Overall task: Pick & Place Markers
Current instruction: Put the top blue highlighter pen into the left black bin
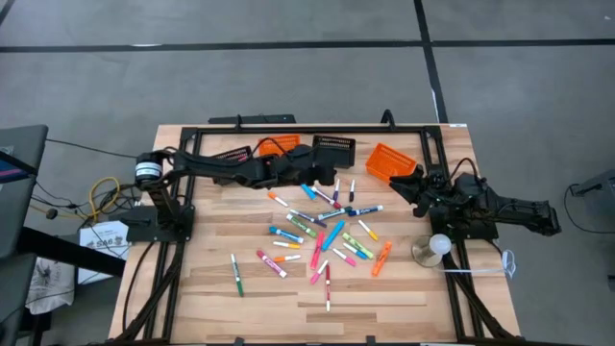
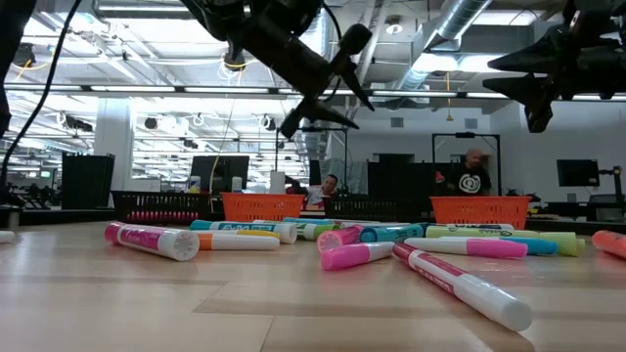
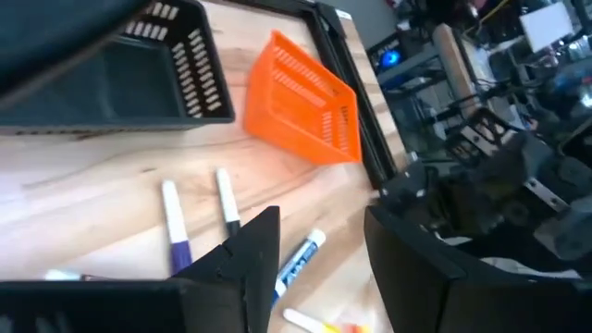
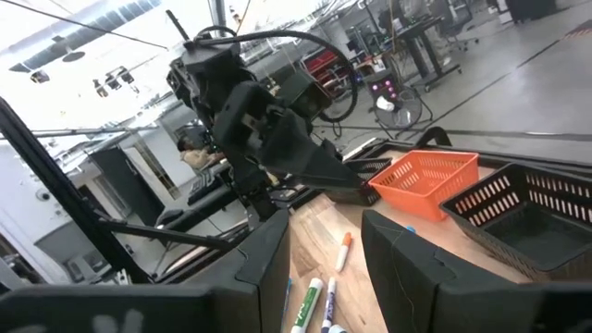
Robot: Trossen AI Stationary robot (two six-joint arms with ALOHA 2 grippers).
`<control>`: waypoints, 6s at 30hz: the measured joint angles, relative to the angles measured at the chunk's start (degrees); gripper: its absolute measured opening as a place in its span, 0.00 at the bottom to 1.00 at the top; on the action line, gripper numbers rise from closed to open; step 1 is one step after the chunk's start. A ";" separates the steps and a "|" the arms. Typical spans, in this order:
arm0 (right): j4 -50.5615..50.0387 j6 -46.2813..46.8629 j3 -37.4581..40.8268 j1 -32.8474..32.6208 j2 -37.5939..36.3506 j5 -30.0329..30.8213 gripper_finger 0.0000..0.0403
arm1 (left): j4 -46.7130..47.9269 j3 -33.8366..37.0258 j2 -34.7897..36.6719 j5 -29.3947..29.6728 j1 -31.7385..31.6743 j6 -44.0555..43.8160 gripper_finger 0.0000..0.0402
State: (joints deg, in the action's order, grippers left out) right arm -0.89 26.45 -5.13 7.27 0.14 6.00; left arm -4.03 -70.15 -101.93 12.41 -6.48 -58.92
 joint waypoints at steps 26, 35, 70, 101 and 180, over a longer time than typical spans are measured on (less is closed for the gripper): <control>-0.42 0.03 0.00 -0.04 0.00 -0.05 0.31 | -4.74 -5.91 3.28 16.68 3.19 -13.83 0.39; -0.42 0.03 0.00 -0.04 0.00 -0.04 0.31 | 20.14 -18.16 2.79 25.40 3.61 -14.41 0.39; -2.20 -0.06 0.00 -0.04 0.00 0.12 0.31 | 44.60 -18.21 -14.94 4.22 -0.99 -45.11 0.39; -2.10 -0.04 0.00 -0.03 0.00 0.00 0.31 | 47.59 -18.23 -19.04 -3.55 -4.94 -48.99 0.39; -2.10 0.05 0.00 -0.04 0.00 0.00 0.31 | 49.63 -12.55 -18.88 3.93 -2.89 -46.53 0.35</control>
State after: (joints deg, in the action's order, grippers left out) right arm -2.98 26.50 -5.13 7.22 0.14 6.00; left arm 45.60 -82.70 -120.81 16.34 -9.37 -105.45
